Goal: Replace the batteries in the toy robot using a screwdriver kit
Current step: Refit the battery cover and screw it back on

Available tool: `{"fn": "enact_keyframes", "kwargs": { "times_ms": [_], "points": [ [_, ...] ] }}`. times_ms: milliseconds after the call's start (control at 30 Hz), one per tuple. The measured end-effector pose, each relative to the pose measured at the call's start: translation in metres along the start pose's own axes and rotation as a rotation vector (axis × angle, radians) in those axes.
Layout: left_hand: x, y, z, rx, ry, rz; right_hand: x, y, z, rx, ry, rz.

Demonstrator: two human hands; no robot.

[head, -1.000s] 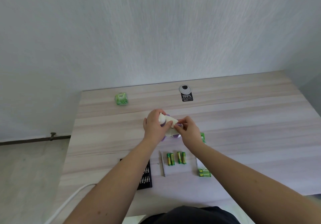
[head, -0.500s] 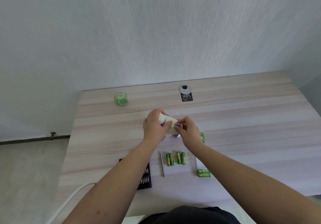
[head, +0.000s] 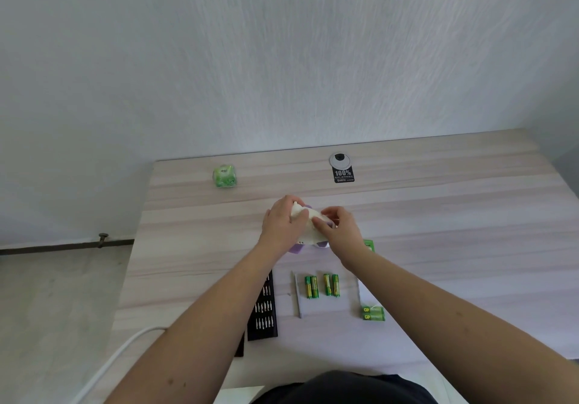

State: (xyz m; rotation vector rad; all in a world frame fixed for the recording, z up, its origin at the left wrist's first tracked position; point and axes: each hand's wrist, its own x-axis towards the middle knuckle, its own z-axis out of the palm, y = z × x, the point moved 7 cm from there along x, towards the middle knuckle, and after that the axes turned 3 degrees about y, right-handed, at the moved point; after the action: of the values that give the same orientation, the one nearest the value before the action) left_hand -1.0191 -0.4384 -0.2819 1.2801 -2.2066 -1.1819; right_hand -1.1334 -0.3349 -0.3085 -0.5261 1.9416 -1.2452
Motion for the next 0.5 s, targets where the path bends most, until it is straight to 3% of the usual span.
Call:
{"fn": "enact_keyframes", "kwargs": {
  "times_ms": [500],
  "points": [
    [0.000,-0.004,0.002,-0.127,-0.002,0.023,0.008,0.008,0.014,0.053,-0.124,0.126]
  ]
}}
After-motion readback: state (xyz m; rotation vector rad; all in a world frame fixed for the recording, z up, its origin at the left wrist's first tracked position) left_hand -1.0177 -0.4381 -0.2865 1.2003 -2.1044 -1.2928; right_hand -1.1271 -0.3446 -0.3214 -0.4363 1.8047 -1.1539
